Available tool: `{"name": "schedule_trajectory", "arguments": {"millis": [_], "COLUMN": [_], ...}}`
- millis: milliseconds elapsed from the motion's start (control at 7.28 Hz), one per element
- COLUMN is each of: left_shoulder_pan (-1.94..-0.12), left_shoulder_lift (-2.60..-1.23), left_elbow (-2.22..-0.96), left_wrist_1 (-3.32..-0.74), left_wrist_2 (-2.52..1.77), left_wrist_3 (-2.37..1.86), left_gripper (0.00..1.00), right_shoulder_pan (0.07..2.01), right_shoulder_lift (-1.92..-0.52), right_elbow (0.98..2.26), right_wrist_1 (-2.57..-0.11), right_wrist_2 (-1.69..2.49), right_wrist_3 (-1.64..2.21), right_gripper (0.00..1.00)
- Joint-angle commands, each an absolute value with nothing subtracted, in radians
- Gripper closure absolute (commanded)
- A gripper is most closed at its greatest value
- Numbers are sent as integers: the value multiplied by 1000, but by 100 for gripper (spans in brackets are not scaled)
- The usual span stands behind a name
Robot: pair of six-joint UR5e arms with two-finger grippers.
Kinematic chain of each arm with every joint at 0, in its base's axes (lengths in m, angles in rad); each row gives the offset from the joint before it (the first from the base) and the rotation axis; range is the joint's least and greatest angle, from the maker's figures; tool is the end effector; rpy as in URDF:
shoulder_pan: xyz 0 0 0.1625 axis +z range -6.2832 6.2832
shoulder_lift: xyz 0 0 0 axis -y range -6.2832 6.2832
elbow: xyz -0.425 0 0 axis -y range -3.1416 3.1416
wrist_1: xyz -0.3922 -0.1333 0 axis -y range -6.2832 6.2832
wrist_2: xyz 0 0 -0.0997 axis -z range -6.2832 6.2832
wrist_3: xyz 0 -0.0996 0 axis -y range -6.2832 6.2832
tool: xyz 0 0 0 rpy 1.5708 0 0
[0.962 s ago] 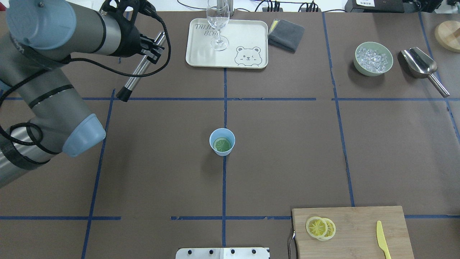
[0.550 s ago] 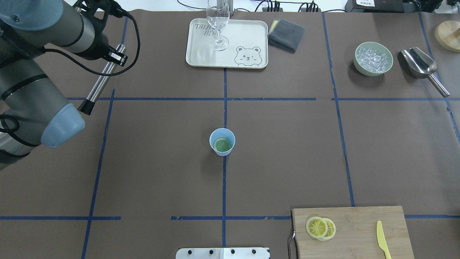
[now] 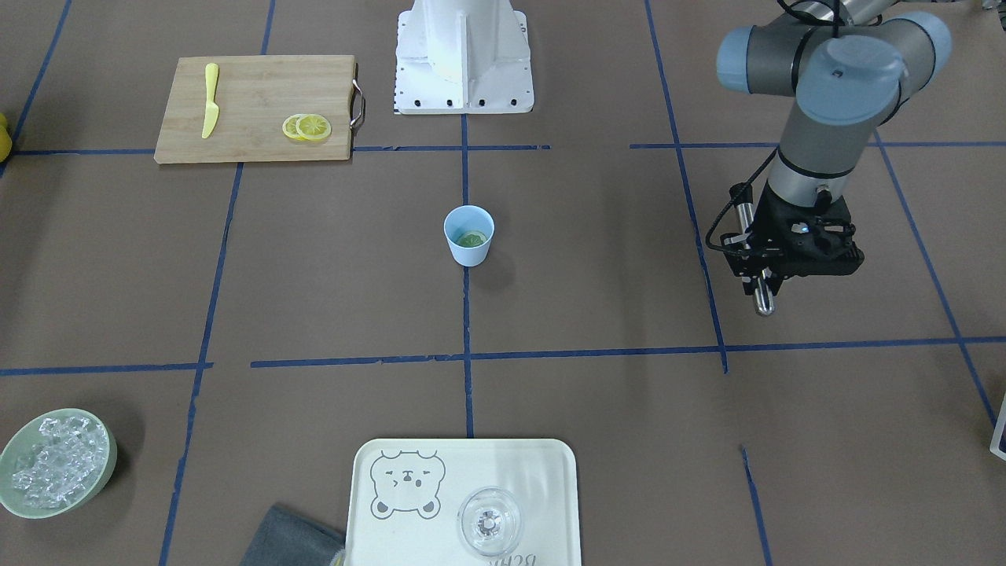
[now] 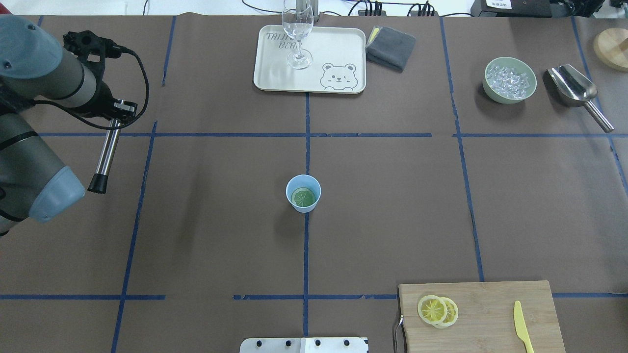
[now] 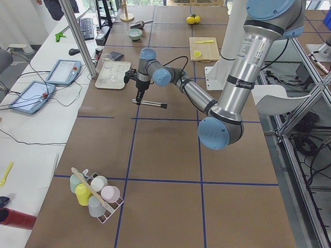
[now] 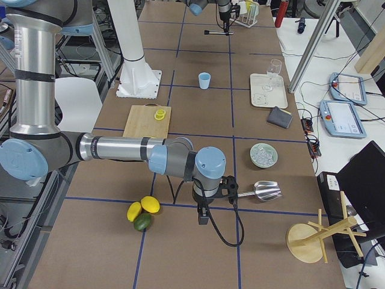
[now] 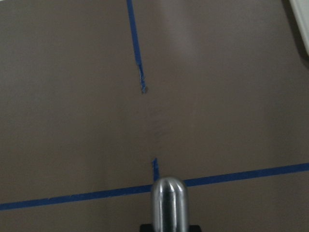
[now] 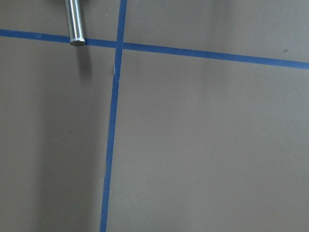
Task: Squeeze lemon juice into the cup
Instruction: 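Lift the muddler out of the cup and carry it back with the left gripper, then set the muddler upright on the table and open the left gripper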
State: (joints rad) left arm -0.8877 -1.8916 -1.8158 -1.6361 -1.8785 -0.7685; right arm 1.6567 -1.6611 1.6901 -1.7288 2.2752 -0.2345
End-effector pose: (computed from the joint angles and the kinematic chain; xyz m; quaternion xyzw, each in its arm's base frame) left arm 0.2997 -0.5317 0.3734 0.1327 0.3125 0.0074 0.9406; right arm 0.1065 -0.4353 0.6625 -0.0048 -0.3495 -0.0474 0.9357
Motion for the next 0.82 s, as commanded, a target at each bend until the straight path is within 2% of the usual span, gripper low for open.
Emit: {"name": "schedule_trajectory", "arguments": {"millis": [0, 275, 687], "left_shoulder_pan": [-885, -877, -784], "left_shoulder_lift": [-1841, -1836, -1832], "left_elbow": [-1723, -1665, -1657], "left_wrist_1": [-1750, -1795, -1795], "left_wrist_2": [-1879, -1875, -1853], "left_wrist_3": [-781, -885, -943], "left_gripper": [95, 94, 92], "right_shoulder_pan": [1657, 1657, 1657], "right_shoulder_lift": [-1658, -1660, -1660], "right_elbow": [1690, 1695, 1697], "right_wrist_1": [-1729, -1729, -1729], "right_wrist_2": [2275, 2276, 2276], "right_wrist_3": [-233, -232, -232], "right_gripper": [0, 0, 0]}}
